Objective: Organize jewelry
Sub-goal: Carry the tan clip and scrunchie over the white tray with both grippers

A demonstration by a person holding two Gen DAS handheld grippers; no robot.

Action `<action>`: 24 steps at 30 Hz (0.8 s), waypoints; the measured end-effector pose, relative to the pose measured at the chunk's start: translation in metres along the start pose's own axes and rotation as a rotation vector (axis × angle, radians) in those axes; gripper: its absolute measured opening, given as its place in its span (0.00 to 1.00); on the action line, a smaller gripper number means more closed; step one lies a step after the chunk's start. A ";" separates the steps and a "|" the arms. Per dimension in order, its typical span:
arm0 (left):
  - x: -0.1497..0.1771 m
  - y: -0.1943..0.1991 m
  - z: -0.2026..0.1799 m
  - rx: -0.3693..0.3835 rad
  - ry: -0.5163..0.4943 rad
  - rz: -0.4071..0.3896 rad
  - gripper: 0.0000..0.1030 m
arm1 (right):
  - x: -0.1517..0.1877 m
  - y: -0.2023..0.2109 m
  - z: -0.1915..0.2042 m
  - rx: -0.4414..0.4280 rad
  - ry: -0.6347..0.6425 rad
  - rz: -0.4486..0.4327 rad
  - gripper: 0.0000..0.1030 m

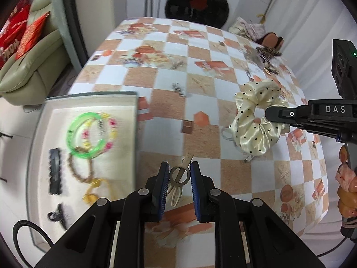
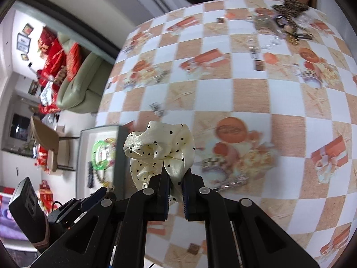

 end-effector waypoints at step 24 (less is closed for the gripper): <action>0.064 0.040 0.171 -0.201 0.300 -0.008 0.23 | 0.056 -0.092 0.182 -0.162 0.306 0.244 0.10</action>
Point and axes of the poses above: each gripper's, at about its wrist camera, not at the fingertips, and y roughly against the way its jaws point, z to its left, x to its underside, the point moved 7 cm from there along -y, roughly the way its jaws point, and after that the axes turned 8 degrees about y, right-handed, at the moved point
